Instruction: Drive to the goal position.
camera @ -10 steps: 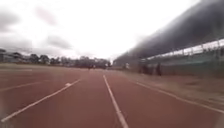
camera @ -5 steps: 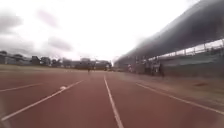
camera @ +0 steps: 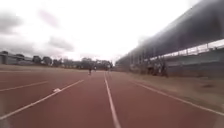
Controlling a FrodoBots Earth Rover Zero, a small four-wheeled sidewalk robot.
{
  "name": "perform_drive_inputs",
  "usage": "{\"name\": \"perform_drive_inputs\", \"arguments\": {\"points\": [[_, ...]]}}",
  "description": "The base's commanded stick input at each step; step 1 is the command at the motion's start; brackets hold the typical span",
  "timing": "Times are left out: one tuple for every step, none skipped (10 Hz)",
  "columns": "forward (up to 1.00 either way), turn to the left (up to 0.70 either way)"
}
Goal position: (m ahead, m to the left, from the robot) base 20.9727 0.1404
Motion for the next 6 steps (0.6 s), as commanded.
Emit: {"name": "perform_drive_inputs", "arguments": {"points": [[0.85, 0.07], [0.85, 0.00], [0.85, 0.00], [0.85, 0.00], [0.85, 0.00], [0.85, 0.00]]}}
